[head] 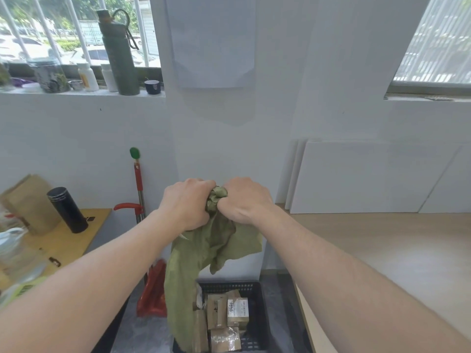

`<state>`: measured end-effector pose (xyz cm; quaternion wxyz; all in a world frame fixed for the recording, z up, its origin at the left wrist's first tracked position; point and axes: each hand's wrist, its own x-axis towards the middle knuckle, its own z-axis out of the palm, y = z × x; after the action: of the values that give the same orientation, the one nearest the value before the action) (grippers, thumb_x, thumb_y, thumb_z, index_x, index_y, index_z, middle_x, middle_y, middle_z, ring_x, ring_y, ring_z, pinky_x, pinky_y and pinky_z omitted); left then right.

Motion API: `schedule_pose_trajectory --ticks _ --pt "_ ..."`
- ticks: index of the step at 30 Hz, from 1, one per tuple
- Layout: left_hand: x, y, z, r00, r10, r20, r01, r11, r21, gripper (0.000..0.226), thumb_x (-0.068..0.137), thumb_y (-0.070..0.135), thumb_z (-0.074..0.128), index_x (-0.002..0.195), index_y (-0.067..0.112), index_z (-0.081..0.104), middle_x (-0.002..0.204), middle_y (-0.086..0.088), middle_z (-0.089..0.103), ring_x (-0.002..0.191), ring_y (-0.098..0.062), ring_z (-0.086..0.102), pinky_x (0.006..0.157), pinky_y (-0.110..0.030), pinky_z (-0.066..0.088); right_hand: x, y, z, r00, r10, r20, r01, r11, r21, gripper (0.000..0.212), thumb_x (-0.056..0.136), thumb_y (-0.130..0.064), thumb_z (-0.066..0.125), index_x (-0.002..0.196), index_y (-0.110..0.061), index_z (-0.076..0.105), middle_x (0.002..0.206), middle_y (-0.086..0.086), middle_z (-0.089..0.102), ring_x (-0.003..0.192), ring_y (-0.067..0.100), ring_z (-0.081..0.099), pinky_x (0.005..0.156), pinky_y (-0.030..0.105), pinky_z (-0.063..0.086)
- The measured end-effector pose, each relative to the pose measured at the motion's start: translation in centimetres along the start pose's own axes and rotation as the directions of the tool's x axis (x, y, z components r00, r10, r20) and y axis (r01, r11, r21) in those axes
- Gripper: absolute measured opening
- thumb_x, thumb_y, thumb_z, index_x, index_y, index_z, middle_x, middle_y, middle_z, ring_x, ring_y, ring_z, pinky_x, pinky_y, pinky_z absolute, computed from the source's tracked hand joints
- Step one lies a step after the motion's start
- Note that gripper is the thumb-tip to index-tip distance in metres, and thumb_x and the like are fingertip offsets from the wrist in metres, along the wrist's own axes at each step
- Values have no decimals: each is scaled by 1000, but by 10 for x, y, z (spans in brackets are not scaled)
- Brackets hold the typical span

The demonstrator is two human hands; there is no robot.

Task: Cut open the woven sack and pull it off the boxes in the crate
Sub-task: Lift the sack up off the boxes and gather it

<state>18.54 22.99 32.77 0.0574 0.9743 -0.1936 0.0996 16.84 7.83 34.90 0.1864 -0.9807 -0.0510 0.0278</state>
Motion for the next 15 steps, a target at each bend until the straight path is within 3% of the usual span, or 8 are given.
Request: schedule_pose_trajectory --ticks 3,5,8,10,13,15 --pt "7 1 -2 996 -65 63 67 997 -35 14 75 18 58 86 27 59 80 4 59 75 -31 58 60 -32 40 -1 7 4 996 -90 -25 88 995 -39 16 79 -30 55 92 -25 63 88 -4 67 84 28 63 64 32 41" --pt "13 1 -4 987 -113 112 117 993 -34 14 76 19 57 87 26 63 81 1 60 77 -33 59 62 -33 42 -2 13 7 980 -173 -100 163 982 -98 36 80 -40 57 114 -29 60 105 -5 66 95 27 63 75 38 47" --pt "20 -2 -8 963 -209 169 223 972 -73 4 81 21 55 81 22 59 84 -4 62 81 -35 61 67 -35 47 -2 20 13 882 -375 -286 234 875 -424 61 73 -55 61 124 -21 59 116 1 61 99 28 60 85 43 44" --pt "24 -3 -11 941 -274 198 303 943 -136 6 82 21 54 76 20 55 87 -8 64 83 -37 62 71 -36 51 -3 24 18 816 -484 -317 255 793 -554 80 65 -60 68 129 -13 59 118 4 61 102 29 60 96 47 40" --pt "30 0 -17 918 -294 265 359 901 -245 9 84 17 51 76 16 55 92 -12 68 90 -38 65 74 -35 51 -4 27 22 818 -487 -304 218 753 -621 122 51 -63 86 148 -5 41 126 8 59 112 28 59 111 51 32" --pt "31 2 -21 904 -280 323 389 850 -355 10 82 8 50 75 10 56 87 -14 67 85 -36 65 69 -33 49 -3 26 24 831 -446 -332 172 774 -610 120 50 -49 93 148 -4 41 122 9 60 108 29 61 106 49 38"
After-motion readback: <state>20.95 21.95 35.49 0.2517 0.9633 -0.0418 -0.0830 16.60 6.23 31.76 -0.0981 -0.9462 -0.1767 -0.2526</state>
